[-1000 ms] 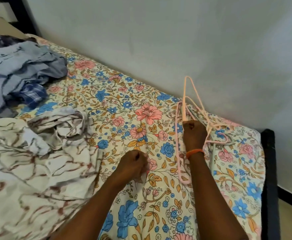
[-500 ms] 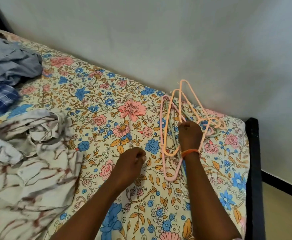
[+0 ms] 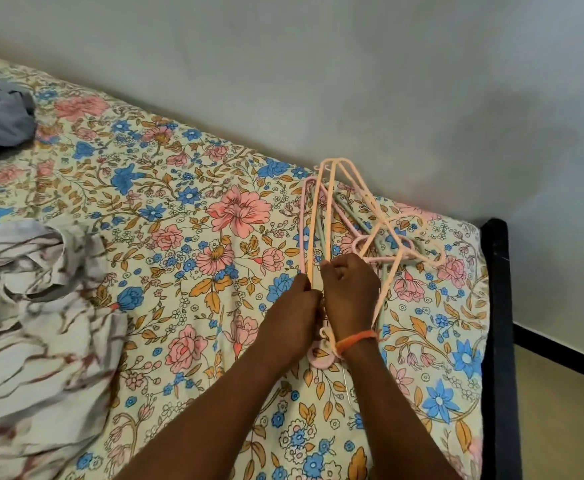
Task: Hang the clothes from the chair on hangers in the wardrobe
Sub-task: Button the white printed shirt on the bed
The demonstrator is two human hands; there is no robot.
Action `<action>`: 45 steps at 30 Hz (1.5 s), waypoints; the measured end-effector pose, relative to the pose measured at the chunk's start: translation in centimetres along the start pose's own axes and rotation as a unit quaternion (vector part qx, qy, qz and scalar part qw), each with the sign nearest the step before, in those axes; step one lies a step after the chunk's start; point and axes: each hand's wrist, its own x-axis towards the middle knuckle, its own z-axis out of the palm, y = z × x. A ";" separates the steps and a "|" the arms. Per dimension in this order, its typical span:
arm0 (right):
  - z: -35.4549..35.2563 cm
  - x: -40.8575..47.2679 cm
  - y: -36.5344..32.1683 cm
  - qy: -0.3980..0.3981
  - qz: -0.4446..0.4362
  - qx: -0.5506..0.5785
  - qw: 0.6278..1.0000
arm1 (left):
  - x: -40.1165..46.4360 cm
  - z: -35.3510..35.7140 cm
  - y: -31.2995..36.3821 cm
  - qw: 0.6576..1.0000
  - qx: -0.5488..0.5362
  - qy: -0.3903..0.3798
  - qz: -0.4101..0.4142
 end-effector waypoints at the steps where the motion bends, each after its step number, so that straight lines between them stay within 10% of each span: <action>1: 0.0 0.0 -0.2 0.001 -0.003 0.000 1.000 | 0.1 -0.1 -0.2 1.000 -0.015 -0.001 -0.003; 7: 1.1 -0.9 -3.0 -0.031 -0.060 0.018 0.998 | 0.3 -3.0 -1.0 0.978 -0.180 0.082 -0.069; 14: 4.6 -5.9 -8.7 -0.123 -0.227 0.032 0.965 | -2.8 -11.7 -4.7 0.708 -0.591 0.241 -0.303; 19: 7.8 -12.9 -12.8 -0.243 -0.329 0.086 0.908 | -8.4 -16.8 -10.6 0.751 -0.499 0.322 -0.288; 26: 13.7 -13.5 -19.8 -0.080 -0.460 -0.020 0.884 | -16.7 -22.2 -16.4 0.714 -0.548 0.346 -0.265; 34: 20.9 -9.2 -24.8 -0.267 -0.456 -0.149 0.836 | -19.3 -25.6 -22.4 0.744 -0.508 0.352 -0.255; 38: 22.1 -8.3 -24.5 -0.345 -0.486 -0.036 0.802 | -18.3 -26.4 -25.7 0.722 -0.498 0.382 -0.289; 41: 22.7 -6.8 -23.9 -0.319 -0.443 -0.001 0.838 | -17.8 -25.6 -28.4 0.732 -0.291 0.444 -0.426; 45: 23.0 -5.0 -23.6 -0.229 -0.367 0.038 0.901 | -17.7 -23.6 -28.1 0.777 -0.105 0.293 -0.547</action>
